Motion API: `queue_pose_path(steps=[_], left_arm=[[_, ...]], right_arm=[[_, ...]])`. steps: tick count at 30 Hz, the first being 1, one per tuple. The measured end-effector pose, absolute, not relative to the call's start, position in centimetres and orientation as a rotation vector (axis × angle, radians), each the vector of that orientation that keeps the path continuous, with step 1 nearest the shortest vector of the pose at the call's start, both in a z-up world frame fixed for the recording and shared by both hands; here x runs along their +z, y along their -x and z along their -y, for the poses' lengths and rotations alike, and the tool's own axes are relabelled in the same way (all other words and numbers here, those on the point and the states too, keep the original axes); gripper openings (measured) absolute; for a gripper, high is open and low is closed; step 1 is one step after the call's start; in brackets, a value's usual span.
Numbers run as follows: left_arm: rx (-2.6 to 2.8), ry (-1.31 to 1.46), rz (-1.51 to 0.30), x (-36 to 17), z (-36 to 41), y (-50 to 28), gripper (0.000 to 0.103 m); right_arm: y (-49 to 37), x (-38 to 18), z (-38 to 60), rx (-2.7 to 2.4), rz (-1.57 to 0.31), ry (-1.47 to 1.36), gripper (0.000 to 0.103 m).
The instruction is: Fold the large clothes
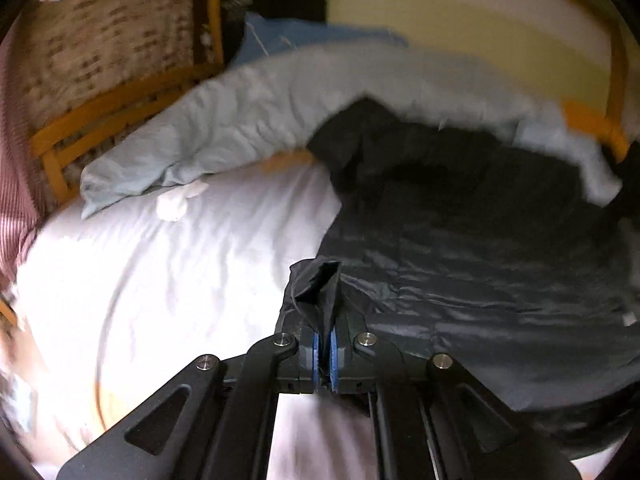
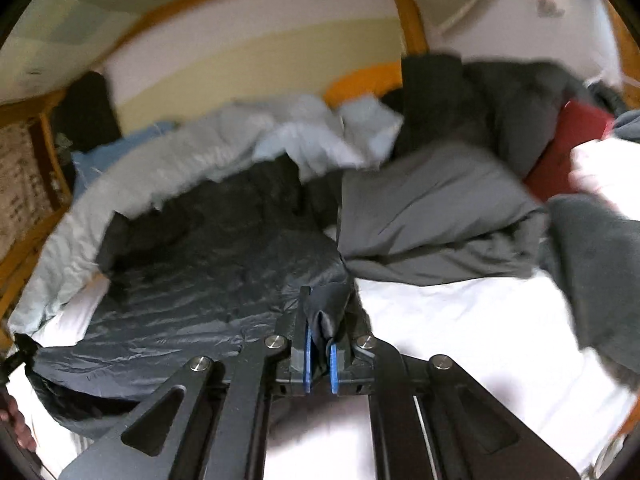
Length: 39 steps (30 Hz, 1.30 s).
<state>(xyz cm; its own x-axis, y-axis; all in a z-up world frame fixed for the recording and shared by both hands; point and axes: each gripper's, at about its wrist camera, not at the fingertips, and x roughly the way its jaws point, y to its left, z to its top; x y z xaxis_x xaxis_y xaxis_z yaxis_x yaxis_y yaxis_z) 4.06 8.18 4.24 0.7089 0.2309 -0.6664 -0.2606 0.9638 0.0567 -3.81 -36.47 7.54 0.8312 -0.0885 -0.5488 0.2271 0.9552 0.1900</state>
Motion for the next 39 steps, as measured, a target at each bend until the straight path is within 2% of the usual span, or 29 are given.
queue_pose_path(steps=[4,10,13,14,15,17,18,19,21,23,27,28,29,34,39], left_arm=[[0.277,-0.072,-0.795,1.5,-6.8,-9.6,0.004],[0.313,-0.126,-0.814,-1.7,-6.0,-13.5,0.006],[0.313,-0.105,-0.819,-2.8,-6.4,-14.4,0.01],[0.318,-0.103,-0.819,-3.1,-6.5,-14.7,0.015],[0.324,-0.104,-0.813,-3.3,-6.5,-14.7,0.022],[0.34,-0.117,-0.773,-3.2,-6.5,-14.3,0.061],[0.343,-0.122,-0.733,-2.8,-6.5,-13.6,0.065],[0.338,-0.124,-0.688,-2.1,-6.4,-12.6,0.066],[0.316,-0.122,-0.605,-0.4,-6.3,-10.5,0.074],[0.288,-0.121,-0.499,1.8,-5.7,-8.1,0.088],[0.118,-0.175,-0.35,5.7,-3.0,-3.7,0.099],[0.037,-0.199,-0.336,6.3,-2.1,-2.6,0.1],[-0.061,-0.222,-0.347,6.6,-1.2,-1.7,0.102],[-0.366,-0.255,-0.584,4.2,2.7,-0.9,0.102],[-0.337,-0.205,-0.74,0.7,3.4,-2.7,0.102]], right_arm=[[-4.0,4.5,36.6,-0.189,-0.675,-0.165,0.007],[-8.7,0.2,36.7,-0.192,-0.714,-0.155,0.007],[-9.7,-1.0,36.6,-0.191,-0.696,-0.144,0.009],[-9.7,-1.1,36.5,-0.192,-0.692,-0.141,0.011],[-9.7,-1.1,36.5,-0.203,-0.686,-0.136,0.018],[-9.3,-0.7,36.7,-0.228,-0.661,-0.125,0.039],[-8.7,-0.1,36.8,-0.251,-0.634,-0.12,0.068],[-8.1,0.4,36.9,-0.271,-0.6,-0.12,0.091],[-5.9,2.2,37.1,-0.321,-0.486,-0.131,0.093],[-4.4,3.6,37.1,-0.307,-0.443,-0.149,0.093],[-1.7,6.1,35.8,-0.191,-0.397,-0.193,0.094],[-1.2,6.5,35.0,-0.148,-0.406,-0.184,0.098],[-1.0,6.7,34.3,-0.105,-0.421,-0.171,0.103],[-1.0,4.4,28.6,0.274,-0.664,-0.017,0.103],[-1.8,1.2,26.3,0.23,-0.764,0.106,0.103]])
